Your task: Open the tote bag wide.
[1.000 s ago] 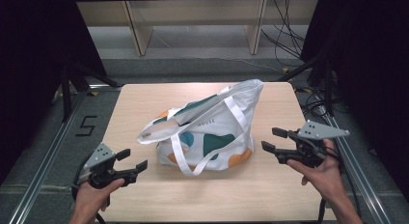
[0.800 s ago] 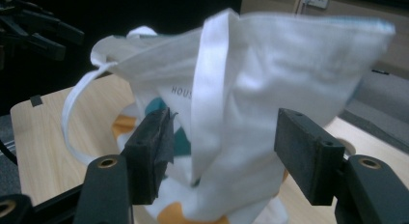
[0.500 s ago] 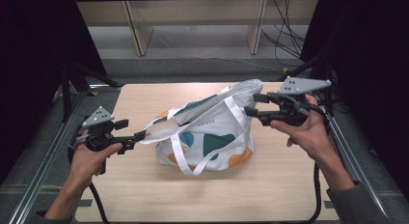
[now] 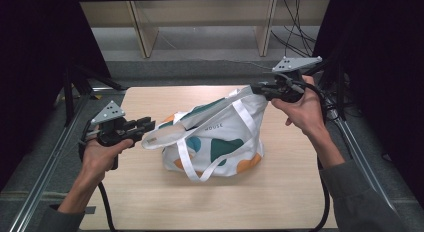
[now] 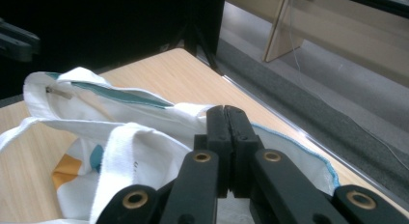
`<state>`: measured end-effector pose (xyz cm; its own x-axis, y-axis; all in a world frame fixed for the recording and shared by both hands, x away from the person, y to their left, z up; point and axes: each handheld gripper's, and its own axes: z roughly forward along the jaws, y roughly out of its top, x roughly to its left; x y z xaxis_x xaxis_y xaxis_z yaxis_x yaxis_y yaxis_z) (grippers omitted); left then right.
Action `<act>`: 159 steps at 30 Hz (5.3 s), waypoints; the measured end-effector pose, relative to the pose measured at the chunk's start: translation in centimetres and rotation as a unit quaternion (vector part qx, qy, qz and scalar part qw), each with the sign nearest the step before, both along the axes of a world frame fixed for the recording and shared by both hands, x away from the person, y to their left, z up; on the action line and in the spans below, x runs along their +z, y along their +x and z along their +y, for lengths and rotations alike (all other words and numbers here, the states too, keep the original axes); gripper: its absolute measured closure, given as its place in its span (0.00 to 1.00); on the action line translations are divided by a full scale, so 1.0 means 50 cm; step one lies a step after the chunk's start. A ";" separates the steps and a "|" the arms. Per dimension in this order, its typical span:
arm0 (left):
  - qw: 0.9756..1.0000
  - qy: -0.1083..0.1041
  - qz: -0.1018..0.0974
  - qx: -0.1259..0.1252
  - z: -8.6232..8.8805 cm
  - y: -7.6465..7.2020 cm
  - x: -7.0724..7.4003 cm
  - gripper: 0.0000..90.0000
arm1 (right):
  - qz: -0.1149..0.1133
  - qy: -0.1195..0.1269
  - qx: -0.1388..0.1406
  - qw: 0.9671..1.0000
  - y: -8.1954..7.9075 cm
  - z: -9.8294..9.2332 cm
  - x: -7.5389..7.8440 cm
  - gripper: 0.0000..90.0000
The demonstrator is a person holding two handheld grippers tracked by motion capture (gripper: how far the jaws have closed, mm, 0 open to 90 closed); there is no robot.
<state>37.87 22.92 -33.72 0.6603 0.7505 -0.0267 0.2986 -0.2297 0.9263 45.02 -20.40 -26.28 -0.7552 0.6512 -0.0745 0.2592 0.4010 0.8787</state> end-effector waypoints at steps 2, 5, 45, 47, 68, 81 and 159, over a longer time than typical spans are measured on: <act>1.000 -0.007 0.015 -0.017 -0.007 -0.008 0.000 0.98 | 0.007 -0.008 0.000 1.000 0.004 0.001 -0.002 1.00; 0.999 0.011 0.028 -0.038 -0.023 -0.010 -0.013 0.99 | 0.010 -0.005 -0.005 1.000 0.005 0.007 -0.007 1.00; 0.989 0.080 0.125 -0.015 -0.083 0.147 -0.170 0.99 | 0.089 -0.066 -0.012 0.994 -0.006 -0.027 -0.282 1.00; 0.989 0.080 0.115 -0.038 -0.118 0.142 -0.152 0.99 | 0.084 -0.056 0.008 0.995 -0.005 -0.006 -0.250 1.00; 0.982 0.090 0.165 0.033 -0.219 0.338 -0.152 1.00 | 0.180 -0.142 0.147 0.962 -0.047 0.097 -0.310 1.00; 0.980 0.108 0.170 -0.001 -0.227 0.309 -0.145 1.00 | 0.126 -0.080 0.154 0.977 -0.093 0.071 -0.280 1.00; 0.989 0.085 0.124 -0.014 -0.122 0.252 -0.115 0.98 | 0.002 0.010 0.004 1.000 0.069 -0.023 -0.202 1.00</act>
